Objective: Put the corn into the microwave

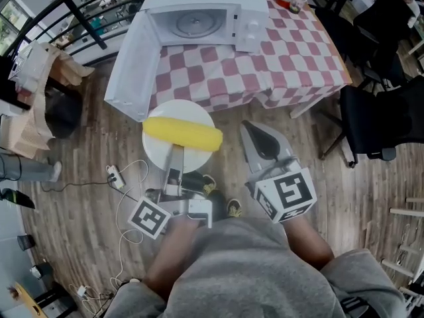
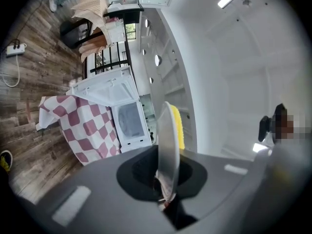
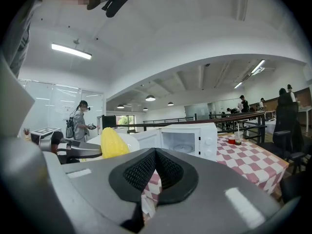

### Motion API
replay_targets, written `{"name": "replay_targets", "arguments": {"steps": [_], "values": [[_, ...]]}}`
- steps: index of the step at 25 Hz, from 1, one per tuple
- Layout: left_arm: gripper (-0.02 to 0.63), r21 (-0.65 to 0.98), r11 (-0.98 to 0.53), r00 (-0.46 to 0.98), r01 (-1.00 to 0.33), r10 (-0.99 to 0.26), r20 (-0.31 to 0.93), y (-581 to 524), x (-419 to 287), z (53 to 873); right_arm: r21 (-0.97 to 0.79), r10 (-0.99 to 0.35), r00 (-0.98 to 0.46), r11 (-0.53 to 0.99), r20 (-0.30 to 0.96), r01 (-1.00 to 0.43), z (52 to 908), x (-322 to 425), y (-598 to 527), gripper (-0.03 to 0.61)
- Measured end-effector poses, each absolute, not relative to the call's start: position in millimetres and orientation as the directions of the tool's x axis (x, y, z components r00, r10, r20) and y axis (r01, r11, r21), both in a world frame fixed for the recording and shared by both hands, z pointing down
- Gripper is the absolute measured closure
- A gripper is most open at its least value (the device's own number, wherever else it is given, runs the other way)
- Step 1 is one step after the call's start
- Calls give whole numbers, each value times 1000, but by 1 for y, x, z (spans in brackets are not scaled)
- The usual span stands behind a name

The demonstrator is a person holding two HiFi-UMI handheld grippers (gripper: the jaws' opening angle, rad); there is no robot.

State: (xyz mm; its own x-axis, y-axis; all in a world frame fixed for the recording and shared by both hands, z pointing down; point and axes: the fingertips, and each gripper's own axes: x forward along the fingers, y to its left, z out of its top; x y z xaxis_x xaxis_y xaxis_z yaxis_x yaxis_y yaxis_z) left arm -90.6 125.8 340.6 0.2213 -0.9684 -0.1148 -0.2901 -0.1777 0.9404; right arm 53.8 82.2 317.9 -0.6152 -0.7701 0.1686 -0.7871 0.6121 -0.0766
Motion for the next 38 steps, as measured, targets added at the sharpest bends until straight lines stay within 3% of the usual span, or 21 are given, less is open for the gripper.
{"name": "replay_targets", "arguments": {"steps": [23, 38], "values": [[601, 956, -160, 262, -246, -960, -94, 38, -139, 353, -55, -799, -569, 570, 192, -820, 322, -5, -8, 580], [601, 956, -173, 318, -236, -944, -92, 17, -140, 356, -40, -841, -510, 512, 182, -858, 318, -5, -25, 580]]}}
